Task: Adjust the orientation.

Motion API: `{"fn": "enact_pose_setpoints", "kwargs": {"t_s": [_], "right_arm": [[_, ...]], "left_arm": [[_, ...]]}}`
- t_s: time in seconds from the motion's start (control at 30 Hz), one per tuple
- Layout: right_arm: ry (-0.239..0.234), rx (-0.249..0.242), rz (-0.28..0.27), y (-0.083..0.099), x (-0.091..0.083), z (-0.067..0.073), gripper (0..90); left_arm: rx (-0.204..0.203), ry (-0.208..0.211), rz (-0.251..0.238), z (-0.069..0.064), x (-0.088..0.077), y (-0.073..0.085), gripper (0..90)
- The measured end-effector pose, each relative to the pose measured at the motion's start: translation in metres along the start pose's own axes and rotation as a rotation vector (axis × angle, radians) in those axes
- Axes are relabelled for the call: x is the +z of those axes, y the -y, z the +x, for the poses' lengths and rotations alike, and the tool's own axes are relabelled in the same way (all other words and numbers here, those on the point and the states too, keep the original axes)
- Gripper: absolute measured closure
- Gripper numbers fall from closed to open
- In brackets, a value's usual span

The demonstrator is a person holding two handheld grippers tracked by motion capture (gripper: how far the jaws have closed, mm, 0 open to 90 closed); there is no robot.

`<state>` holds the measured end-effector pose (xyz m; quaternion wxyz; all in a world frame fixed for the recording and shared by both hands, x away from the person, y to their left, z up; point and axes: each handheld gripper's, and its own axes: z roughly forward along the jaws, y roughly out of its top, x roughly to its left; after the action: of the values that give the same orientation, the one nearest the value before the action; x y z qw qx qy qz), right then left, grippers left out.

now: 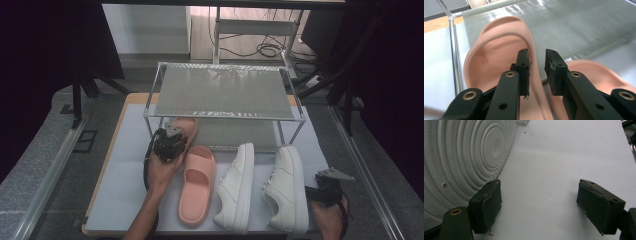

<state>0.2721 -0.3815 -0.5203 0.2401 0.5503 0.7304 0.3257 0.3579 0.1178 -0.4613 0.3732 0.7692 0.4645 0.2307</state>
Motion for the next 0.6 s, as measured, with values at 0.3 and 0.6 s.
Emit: {"fn": "enact_pose_setpoints", "kwargs": {"t_s": [0.3, 0.6], "right_arm": [[0.001, 0.0, -0.002, 0.0, 0.0, 0.0, 20.3], [0.001, 0.0, -0.002, 0.0, 0.0, 0.0, 20.3]], "left_arm": [[0.0, 0.046, -0.004, 0.016, -0.038, 0.017, 87.3], [-0.046, 0.102, 0.011, 0.03, -0.067, 0.042, 89.7]]}}
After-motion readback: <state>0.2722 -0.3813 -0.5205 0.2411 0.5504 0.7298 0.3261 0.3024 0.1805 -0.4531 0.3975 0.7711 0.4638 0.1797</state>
